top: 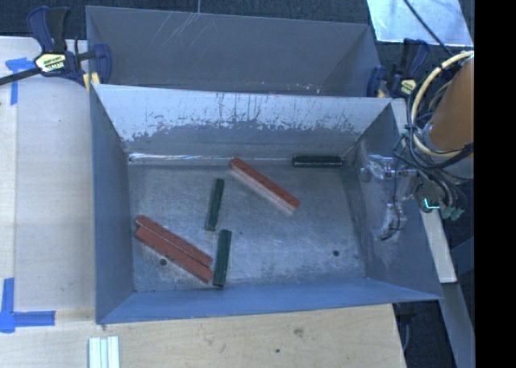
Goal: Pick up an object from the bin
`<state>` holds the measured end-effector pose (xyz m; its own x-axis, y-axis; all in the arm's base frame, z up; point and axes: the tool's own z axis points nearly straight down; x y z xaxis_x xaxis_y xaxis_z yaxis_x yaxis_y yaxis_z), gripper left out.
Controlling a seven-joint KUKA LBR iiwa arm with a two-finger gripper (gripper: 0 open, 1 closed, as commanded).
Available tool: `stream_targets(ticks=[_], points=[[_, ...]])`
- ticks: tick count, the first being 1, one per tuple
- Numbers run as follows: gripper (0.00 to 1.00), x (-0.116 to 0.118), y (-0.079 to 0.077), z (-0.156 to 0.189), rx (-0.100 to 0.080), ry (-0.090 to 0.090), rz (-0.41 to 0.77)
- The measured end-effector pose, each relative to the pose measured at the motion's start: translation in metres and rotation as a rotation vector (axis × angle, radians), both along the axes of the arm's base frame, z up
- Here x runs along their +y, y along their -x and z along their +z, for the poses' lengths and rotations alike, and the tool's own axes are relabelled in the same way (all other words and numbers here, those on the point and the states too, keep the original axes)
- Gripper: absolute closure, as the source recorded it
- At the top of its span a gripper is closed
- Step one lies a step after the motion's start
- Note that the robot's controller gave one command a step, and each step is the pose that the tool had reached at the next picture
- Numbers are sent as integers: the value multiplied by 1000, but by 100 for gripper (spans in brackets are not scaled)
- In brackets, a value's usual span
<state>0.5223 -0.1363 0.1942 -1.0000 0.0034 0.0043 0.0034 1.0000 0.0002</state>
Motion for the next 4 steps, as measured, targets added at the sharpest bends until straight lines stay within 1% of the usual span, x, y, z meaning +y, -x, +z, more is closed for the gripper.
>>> stream_targets(ticks=[1, 2, 3, 4], points=[[0, 61, -102, -38, -11, -2, 32], [0, 124, -94, -110, -1, -3, 1], [100, 120, -96, -105, -9, 1, -2], [100, 155, -82, -37, -15, -1, 86]])
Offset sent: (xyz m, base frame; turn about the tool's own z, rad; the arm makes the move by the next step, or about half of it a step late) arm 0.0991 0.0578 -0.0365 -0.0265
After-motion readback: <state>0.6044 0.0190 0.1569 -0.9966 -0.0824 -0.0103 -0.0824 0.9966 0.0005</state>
